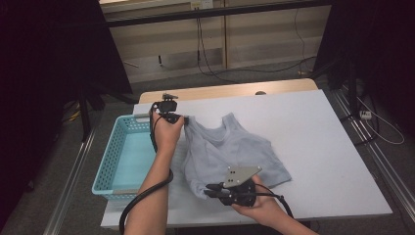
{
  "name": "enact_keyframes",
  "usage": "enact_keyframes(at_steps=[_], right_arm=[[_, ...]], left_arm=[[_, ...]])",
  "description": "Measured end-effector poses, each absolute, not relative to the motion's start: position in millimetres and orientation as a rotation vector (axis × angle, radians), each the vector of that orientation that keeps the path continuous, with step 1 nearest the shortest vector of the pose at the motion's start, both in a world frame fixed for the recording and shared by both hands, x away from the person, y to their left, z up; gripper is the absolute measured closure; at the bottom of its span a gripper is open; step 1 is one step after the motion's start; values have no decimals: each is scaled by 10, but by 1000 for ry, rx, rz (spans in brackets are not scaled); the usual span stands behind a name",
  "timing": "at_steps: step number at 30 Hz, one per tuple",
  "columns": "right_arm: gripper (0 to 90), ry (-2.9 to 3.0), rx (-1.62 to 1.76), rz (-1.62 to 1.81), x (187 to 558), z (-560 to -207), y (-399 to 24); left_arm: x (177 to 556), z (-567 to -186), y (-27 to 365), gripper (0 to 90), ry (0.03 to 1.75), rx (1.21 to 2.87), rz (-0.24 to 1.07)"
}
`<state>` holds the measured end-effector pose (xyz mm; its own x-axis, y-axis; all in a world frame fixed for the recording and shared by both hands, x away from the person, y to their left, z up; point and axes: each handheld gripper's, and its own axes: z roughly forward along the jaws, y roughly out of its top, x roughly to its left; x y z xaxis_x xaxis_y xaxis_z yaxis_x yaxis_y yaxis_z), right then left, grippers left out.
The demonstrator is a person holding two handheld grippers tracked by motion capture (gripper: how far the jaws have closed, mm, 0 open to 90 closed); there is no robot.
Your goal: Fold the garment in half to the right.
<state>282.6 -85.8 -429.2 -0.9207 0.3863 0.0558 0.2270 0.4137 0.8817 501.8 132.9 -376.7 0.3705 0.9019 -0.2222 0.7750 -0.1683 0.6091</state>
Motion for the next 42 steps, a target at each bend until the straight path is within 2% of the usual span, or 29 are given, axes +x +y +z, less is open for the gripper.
enact_keyframes(at_steps=[42], right_arm=[[804,2527,488,1554,2830,-4294,-721]], left_arm=[[4974,-3687,1536,854,1501,1979,237]])
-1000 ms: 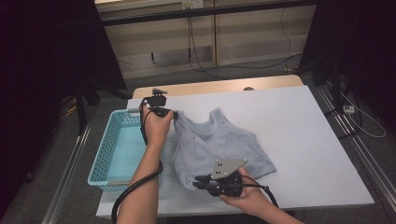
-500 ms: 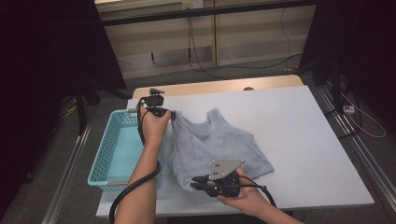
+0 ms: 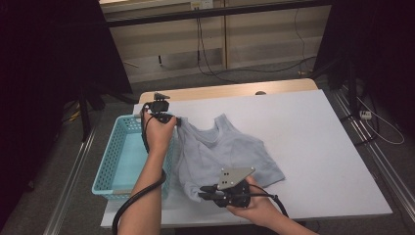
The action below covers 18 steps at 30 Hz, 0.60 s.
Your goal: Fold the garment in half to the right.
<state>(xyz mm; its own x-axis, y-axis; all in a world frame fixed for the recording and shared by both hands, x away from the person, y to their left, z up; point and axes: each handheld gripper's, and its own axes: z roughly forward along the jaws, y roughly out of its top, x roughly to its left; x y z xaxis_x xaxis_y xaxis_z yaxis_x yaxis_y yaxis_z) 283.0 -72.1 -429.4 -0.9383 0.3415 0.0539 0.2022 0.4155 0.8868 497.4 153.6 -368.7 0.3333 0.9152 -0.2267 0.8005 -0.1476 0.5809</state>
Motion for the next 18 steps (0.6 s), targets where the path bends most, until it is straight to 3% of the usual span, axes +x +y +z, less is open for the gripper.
enact_keyframes(at_steps=[18], right_arm=[[803,2526,498,1570,2831,-4307,-719]], left_arm=[[4982,-3707,1570,853,1518,1983,243]])
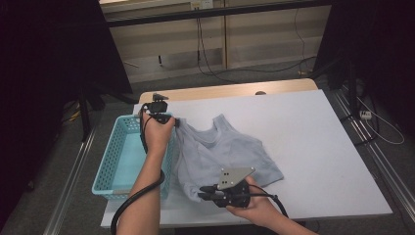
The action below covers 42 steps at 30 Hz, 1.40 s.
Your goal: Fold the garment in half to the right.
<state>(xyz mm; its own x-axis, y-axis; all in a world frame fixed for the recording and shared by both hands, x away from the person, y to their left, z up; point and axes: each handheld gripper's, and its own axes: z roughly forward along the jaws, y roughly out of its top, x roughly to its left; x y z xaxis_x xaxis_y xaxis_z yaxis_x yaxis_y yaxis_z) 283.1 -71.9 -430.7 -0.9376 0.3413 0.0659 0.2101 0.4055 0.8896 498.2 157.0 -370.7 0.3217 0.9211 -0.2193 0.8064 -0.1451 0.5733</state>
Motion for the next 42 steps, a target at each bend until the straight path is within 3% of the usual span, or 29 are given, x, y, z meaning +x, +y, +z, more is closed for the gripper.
enact_keyframes(at_steps=[42], right_arm=[[819,2379,681,1616,2795,-4198,-1170]], left_arm=[[5148,-3736,1237,853,1501,2058,264]])
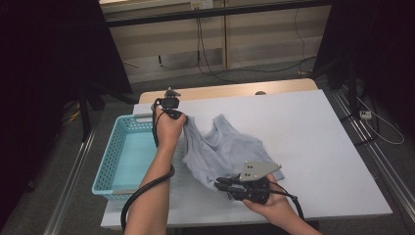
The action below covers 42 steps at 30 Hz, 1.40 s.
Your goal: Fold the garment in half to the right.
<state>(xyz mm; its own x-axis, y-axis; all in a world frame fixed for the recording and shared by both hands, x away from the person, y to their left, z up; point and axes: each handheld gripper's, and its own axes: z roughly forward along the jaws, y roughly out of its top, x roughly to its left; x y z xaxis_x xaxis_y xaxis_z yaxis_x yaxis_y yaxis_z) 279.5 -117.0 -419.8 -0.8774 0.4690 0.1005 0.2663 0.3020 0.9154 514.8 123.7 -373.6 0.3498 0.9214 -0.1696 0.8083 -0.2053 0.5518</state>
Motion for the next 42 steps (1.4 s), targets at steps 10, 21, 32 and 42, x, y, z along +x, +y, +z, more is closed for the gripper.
enact_keyframes(at_steps=[10,21,32,42], right_arm=[[819,2365,704,1612,2797,-4195,-1235],[821,2344,735,1601,2792,-4196,-1333],[824,2326,775,1574,2772,-4212,-1434],[827,2308,812,1546,2751,-4229,-1544]], left_arm=[[5163,-3736,1211,852,1501,2063,267],[5185,-3717,1145,851,1487,2072,265],[5214,-3704,1006,848,1462,2084,273],[5238,-3701,915,846,1455,2088,280]])
